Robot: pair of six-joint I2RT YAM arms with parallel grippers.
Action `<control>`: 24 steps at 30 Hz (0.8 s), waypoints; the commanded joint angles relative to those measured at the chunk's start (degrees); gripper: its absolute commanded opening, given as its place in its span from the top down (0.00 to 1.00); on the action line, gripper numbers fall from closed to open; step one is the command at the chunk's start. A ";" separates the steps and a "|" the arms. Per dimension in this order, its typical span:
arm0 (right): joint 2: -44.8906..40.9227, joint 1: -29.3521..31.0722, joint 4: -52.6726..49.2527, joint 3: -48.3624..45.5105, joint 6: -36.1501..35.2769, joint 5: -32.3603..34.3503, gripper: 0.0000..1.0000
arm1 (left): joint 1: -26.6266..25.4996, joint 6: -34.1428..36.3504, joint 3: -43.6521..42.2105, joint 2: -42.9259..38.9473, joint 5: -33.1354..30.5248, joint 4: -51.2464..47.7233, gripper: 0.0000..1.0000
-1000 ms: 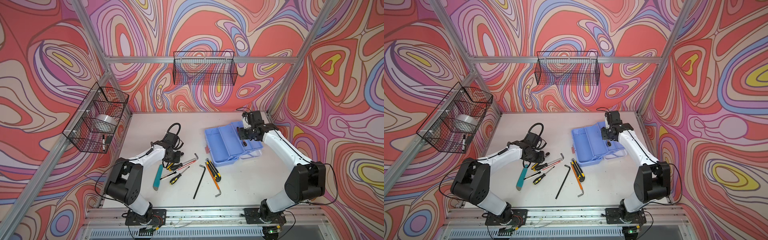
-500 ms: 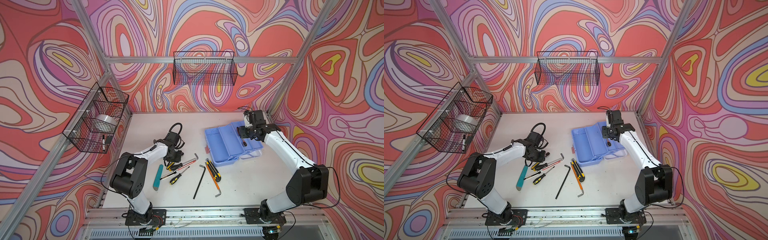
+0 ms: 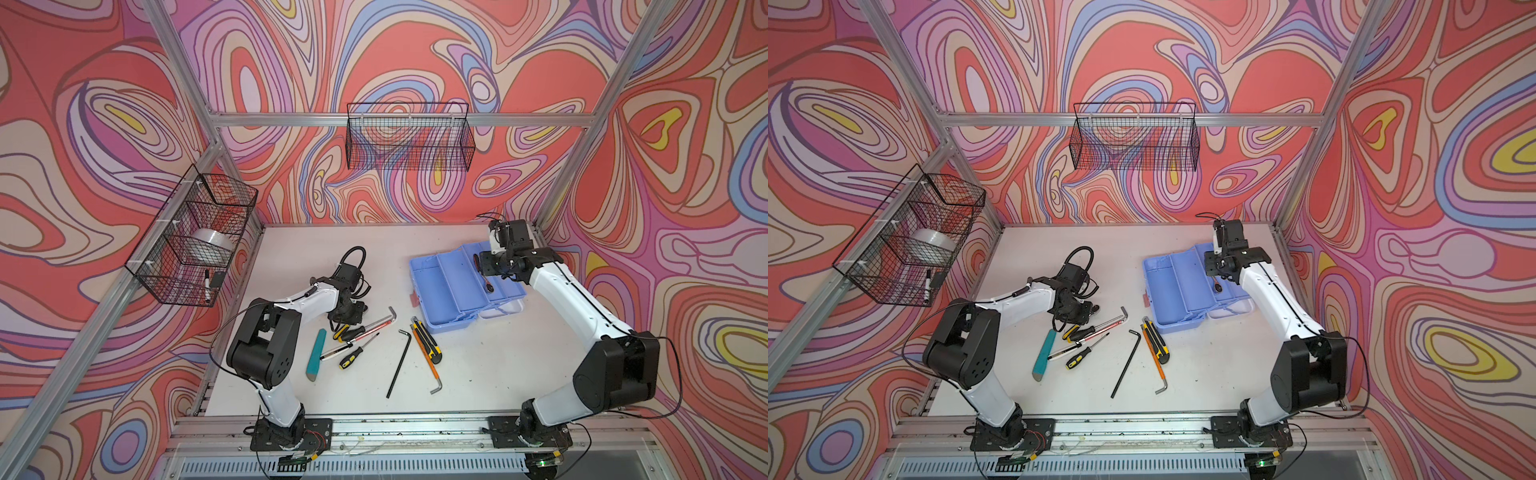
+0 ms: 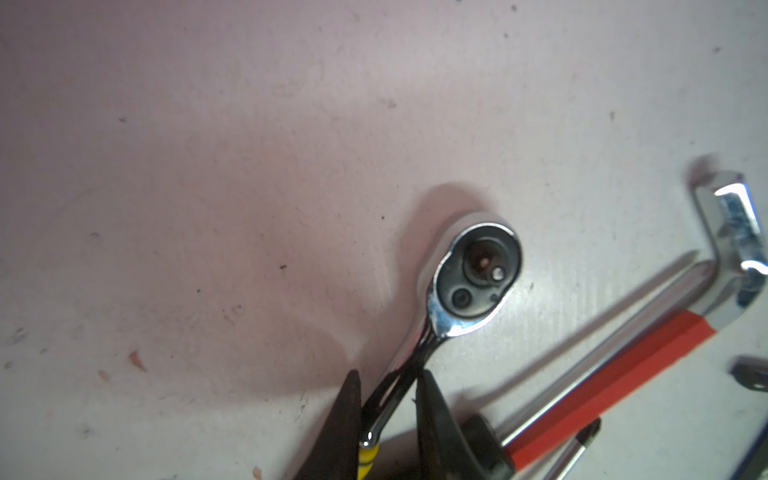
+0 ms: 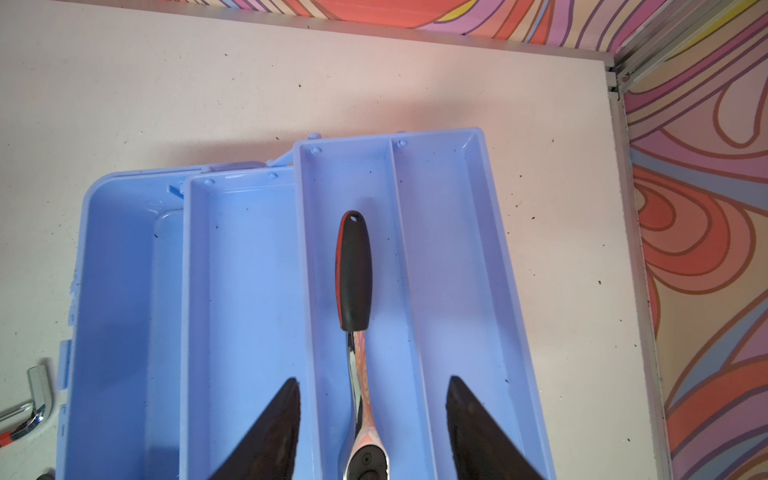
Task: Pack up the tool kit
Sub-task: 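Release the black-red ratchet in the tray while the left gripper grasps the yellow-handled ratchet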
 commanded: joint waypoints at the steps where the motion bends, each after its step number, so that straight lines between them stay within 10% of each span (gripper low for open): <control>1: -1.80 0.17 0.91 -1.23 -0.10 1.08 0.42 | -0.32 0.77 1.19 1.61 -0.31 -1.95 0.80; 24: -3.97 0.15 1.35 -3.47 0.54 1.81 0.42 | -0.56 2.08 8.03 7.72 -0.48 0.52 0.98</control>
